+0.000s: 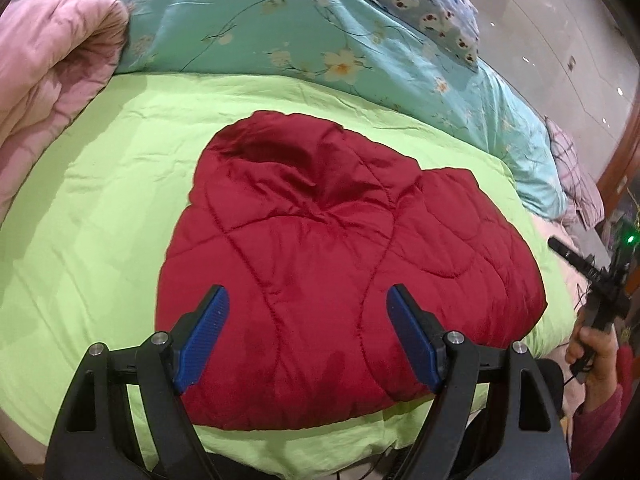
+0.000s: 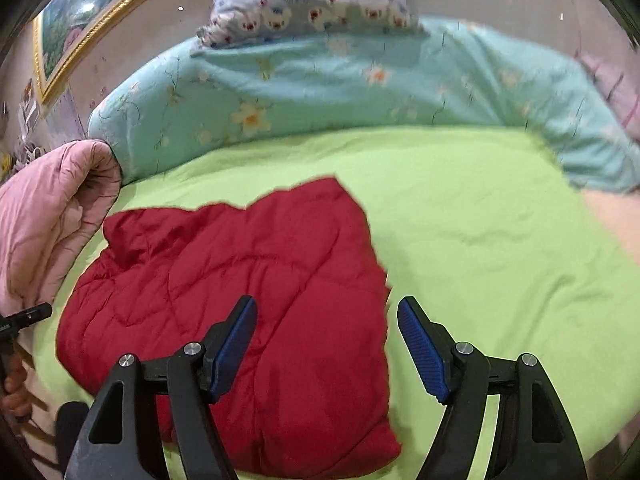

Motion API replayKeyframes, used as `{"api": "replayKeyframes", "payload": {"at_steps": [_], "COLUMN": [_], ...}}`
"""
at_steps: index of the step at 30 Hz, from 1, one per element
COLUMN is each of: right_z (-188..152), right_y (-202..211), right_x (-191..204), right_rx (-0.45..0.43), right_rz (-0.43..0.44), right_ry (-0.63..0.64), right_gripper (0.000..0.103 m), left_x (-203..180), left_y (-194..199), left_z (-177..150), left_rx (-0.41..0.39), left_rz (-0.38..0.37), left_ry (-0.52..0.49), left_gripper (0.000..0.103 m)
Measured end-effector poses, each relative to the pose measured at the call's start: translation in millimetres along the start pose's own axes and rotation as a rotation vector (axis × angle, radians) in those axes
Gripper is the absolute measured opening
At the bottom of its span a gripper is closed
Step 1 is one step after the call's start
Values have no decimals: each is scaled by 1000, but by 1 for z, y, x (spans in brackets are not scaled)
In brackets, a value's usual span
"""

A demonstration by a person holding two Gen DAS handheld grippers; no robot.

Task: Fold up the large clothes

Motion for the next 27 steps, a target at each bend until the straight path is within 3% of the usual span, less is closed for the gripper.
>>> {"api": "replayKeyframes", "payload": {"at_steps": [7,9,15,19,27], "right_z": [-1,-5,-17,-16,-5], "right_y": [-22,-34,-71,-97,-172], "right_x": [44,61,109,124,107], "right_rx": [54,83,180,222,326], "right_rz": [159,194,302,312,193], "right_ry": [50,80,161,182,148], "right_gripper": [71,63,54,52,52], "left_x": [-17,-24,-40,-37,-19], "left_y": [-22,-28,-60,-93,-159], "left_z": [3,4,5,13,45], "left_rx": [16,23,67,104,178], "left_rz": [-6,-27,-42,-4,62], "left_ry": [-8,-6,-37,-39,18], "left_gripper": [81,81,81,81,81]}}
Point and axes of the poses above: each gripper's, at about its wrist camera, not at the fingertips, and y roughly against the way its jaws point, x to its left, z to its top, the point moved 2 cm from there along -y, roughly the way its jaws point, and after that the axes turned 9 degrees about -x, right-handed, at the moved point
